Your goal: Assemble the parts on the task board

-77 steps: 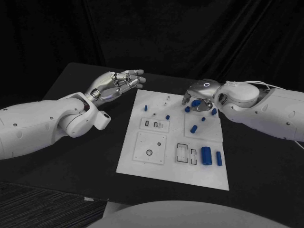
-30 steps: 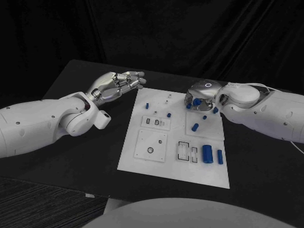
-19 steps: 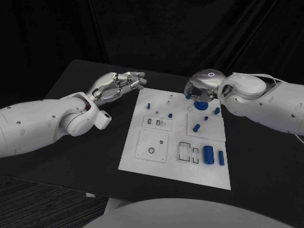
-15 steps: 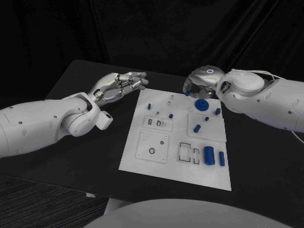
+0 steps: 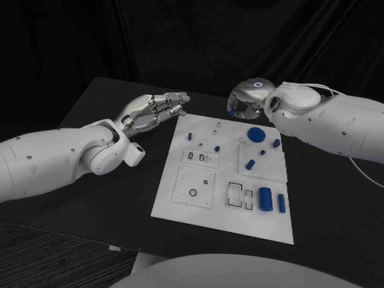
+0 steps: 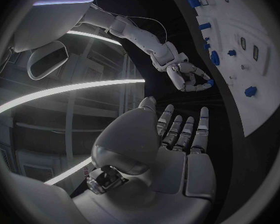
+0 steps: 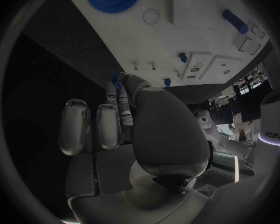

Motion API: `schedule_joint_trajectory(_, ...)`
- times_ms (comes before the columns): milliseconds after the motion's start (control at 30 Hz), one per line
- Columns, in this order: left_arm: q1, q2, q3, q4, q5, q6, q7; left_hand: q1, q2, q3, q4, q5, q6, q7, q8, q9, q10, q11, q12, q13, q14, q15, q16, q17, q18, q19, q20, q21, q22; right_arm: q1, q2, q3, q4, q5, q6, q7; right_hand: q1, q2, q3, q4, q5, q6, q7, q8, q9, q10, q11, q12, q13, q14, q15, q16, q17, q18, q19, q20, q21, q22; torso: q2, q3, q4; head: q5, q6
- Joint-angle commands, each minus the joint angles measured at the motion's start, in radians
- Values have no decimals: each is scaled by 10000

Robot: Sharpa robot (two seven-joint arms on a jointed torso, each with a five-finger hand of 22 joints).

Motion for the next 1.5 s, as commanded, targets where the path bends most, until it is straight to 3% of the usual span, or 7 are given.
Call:
schedule_joint_trajectory(33,-11,10,10,3,70,-60,1503,-13,32,-422,72,120,-1072,-409,-195,-177,-145,149,-136,-105,-225,64,-61,-121,82,-195,-39,-169,-77,-61,123,6,-184,207,-90,64,-226,234,21,-7,-92,233,120,424,541,301,-85,189,173,460,69,-12,3,-301,49,-37,26,687,49,-23,120,-122,64)
schedule_joint_trajectory(167,-11,9,10,1,70,-75,1506,-71,32,-475,64,115,-2156,-944,-274,-261,-220,418,-114,-107,-258,128,-3,-121,74,-197,-35,-168,-79,-97,189,6,-237,227,-99,74,-226,221,15,-19,-121,199,119,400,550,331,-82,186,174,459,82,-2,19,-304,51,-23,30,698,68,-30,140,-167,57)
schedule_joint_trajectory(300,-11,8,10,-4,70,-96,1503,-88,22,-517,60,110,-3073,-1413,-339,-330,-298,444,-116,-116,-296,171,32,-124,55,-200,-32,-166,-81,-117,229,6,-245,238,-63,63,-250,215,-1,-19,-260,160,121,363,574,353,-71,154,168,458,96,16,44,-303,46,-2,27,708,90,-31,168,-199,95)
schedule_joint_trajectory(600,-11,23,10,-44,70,-97,1475,-96,26,-528,59,115,-3200,-1363,-341,-334,-326,330,-117,-117,-321,209,25,-128,45,-200,-30,-164,-82,-137,250,6,-173,245,-14,58,-239,195,-7,-44,-376,125,123,327,594,366,-67,122,163,452,102,26,56,-300,34,11,15,708,84,-33,153,-202,122)
schedule_joint_trajectory(900,-11,19,10,-64,70,-46,1402,-103,40,-538,58,113,-2950,-1069,-297,-298,-373,340,-120,-120,-342,213,37,-128,27,-196,-30,-157,-80,-169,268,6,-52,247,84,49,-245,179,-12,-51,-450,87,127,293,603,356,-57,89,155,447,100,29,58,-300,32,15,14,716,75,-49,154,-182,144)
schedule_joint_trajectory(1267,-12,30,9,-93,70,13,1380,-75,46,-526,48,128,-2712,-869,-264,-271,-396,336,-99,-119,-336,228,71,-125,12,-185,-27,-147,-76,-285,459,6,-317,247,293,19,-229,201,7,-59,-464,56,134,266,608,353,-57,67,151,443,100,36,69,-302,33,18,18,728,68,-44,150,-175,53)
schedule_joint_trajectory(1500,-13,57,9,-123,70,71,1360,-42,51,-510,49,128,-2258,-482,-204,-228,-411,219,-55,-119,-342,226,109,-124,-15,-174,-26,-131,-70,-378,570,6,-437,247,358,32,-229,213,15,-59,-465,37,144,249,613,338,-48,45,146,440,103,40,77,-301,29,20,15,730,75,-44,152,-187,45)
